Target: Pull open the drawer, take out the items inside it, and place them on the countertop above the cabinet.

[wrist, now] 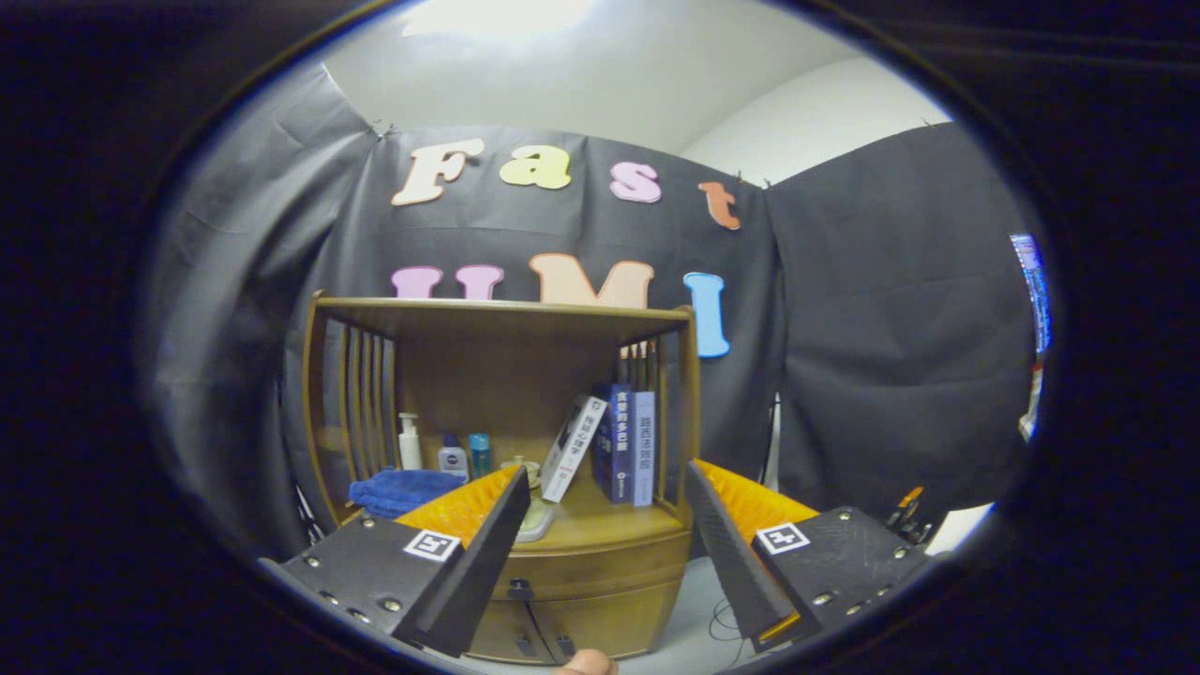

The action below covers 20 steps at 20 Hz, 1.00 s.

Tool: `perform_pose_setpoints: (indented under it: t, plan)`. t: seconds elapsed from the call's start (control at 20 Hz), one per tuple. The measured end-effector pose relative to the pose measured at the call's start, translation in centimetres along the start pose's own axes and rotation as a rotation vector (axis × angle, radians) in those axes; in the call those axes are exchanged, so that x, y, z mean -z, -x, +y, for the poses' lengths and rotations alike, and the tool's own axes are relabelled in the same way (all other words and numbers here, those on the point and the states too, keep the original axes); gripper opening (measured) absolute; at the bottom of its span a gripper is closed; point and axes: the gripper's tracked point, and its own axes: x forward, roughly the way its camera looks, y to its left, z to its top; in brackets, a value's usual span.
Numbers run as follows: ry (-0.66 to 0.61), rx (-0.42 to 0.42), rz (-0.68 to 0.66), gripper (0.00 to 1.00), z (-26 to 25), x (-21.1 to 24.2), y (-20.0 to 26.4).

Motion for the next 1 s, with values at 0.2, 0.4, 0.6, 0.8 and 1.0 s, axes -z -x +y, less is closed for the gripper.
perform_pose_setpoints:
  t: [0.2, 0.4, 0.6, 0.8, 1.0]
  plan:
    - [0.026, 0.029, -0.009, 0.99, -1.5, -0.6, 1.1]
    - [0.044, 0.022, 0.014, 0.99, -2.0, 0.3, 0.9]
    - [0.069, 0.006, 0.053, 0.99, -1.9, 1.5, 0.8]
    - [0.09, -0.023, 0.087, 0.99, -1.5, 2.9, 0.3]
    - [0.106, -0.046, 0.151, 0.96, -1.5, 5.5, -0.6]
